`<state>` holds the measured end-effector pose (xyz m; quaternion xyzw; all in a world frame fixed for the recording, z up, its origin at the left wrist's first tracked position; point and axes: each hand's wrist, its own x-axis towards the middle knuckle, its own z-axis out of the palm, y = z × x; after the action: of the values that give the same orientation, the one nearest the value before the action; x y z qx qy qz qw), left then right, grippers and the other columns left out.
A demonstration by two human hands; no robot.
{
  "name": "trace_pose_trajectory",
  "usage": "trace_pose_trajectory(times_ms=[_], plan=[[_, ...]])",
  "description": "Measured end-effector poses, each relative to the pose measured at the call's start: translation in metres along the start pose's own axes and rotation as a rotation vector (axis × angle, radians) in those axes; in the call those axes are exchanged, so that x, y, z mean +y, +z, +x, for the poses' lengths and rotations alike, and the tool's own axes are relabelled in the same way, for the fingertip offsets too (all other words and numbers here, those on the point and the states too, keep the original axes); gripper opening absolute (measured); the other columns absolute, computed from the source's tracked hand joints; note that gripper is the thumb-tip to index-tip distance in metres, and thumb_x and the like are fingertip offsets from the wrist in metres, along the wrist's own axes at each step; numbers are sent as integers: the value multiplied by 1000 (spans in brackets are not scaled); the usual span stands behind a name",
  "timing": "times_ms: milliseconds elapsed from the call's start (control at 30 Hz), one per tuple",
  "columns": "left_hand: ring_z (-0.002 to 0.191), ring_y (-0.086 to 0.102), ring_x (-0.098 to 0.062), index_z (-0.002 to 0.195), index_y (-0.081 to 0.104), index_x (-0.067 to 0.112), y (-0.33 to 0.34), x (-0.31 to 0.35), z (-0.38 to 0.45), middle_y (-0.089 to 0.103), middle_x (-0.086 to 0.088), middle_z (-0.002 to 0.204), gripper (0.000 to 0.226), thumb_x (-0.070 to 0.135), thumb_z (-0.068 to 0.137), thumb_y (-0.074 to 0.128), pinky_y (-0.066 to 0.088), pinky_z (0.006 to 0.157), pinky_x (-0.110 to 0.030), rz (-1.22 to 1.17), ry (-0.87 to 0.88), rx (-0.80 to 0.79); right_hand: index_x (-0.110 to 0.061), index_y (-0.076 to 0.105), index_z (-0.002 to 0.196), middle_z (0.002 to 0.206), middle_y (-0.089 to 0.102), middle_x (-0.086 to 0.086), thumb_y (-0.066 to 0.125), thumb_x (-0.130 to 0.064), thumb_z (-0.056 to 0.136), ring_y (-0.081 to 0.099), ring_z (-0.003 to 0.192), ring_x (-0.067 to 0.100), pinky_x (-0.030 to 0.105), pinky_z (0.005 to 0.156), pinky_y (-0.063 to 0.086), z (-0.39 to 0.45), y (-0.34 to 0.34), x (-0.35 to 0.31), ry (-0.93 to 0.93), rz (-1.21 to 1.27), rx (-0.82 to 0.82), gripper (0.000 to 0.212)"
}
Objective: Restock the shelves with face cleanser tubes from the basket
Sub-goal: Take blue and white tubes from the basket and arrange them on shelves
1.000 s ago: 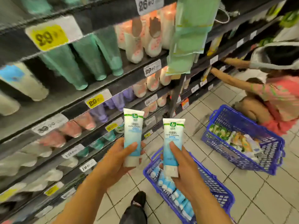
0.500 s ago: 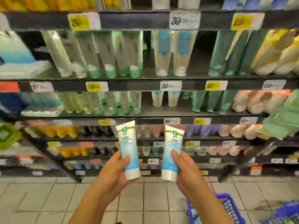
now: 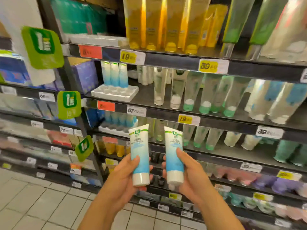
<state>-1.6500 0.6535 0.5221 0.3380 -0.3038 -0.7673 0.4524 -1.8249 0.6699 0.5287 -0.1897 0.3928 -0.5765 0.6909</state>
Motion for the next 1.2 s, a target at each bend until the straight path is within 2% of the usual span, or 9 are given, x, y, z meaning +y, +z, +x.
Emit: trace_pose_trajectory(times_ms=[133,267,367,533,733,833,900,1000,1200], plan=[[66,68,-19,113,56,8,-44,50,13,70,-8,76,44,21,71,61,55,53,-33,9,5,-3,-2,52,117,80,63,15,60,-25,71,62,62,23,32,52,55,45,54,14,-1,89,-18,53],[64,67,-19,116,54,7,-77,84,25,69,-10,76,46,20,73,59,55,52,-32,22,4,-26,-3,55,111,76,66,13,49,-17,87,63,61,21,29,54,55,80,91,18,-37,137,-27,28],[66,66,-17,119,53,7,-93,103,41,69,-10,80,48,19,73,58,55,55,-31,52,33,-44,-3,55,112,83,67,13,44,-12,93,67,62,20,29,54,56,105,111,13,-87,76,-18,24],[76,65,-21,118,54,9,-104,133,75,69,-14,92,45,17,74,57,54,55,-28,76,80,-48,-1,51,121,104,62,16,43,-10,94,61,87,27,41,77,52,153,140,-14,-130,-18,-18,30],[68,66,-16,115,56,9,-110,169,118,70,-10,86,43,13,72,58,54,53,-27,105,154,3,-5,56,108,94,67,10,46,-9,95,69,74,20,34,61,59,228,166,-61,-293,-200,-1,17],[64,67,-14,113,55,9,-108,186,141,71,-8,81,42,11,71,57,54,52,-27,90,188,18,-7,54,108,99,63,10,50,-6,93,62,88,26,37,73,53,270,172,-80,-477,-369,137,15],[68,68,-14,112,55,9,-106,196,156,72,-8,82,43,10,69,58,55,56,-26,95,211,29,-11,56,96,102,61,12,53,-2,91,55,97,28,40,80,50,291,177,-88,-590,-456,223,10],[71,68,-14,111,56,14,-105,205,172,72,-5,83,43,12,69,59,56,59,-26,106,235,56,4,55,115,120,56,20,55,2,88,51,104,24,46,101,42,316,179,-90,-663,-497,261,27],[70,68,-14,116,54,11,-107,214,193,72,-6,82,47,13,69,60,54,56,-26,111,220,26,1,48,126,130,52,17,57,-5,90,51,120,30,45,106,39,345,183,-87,-677,-566,315,38]])
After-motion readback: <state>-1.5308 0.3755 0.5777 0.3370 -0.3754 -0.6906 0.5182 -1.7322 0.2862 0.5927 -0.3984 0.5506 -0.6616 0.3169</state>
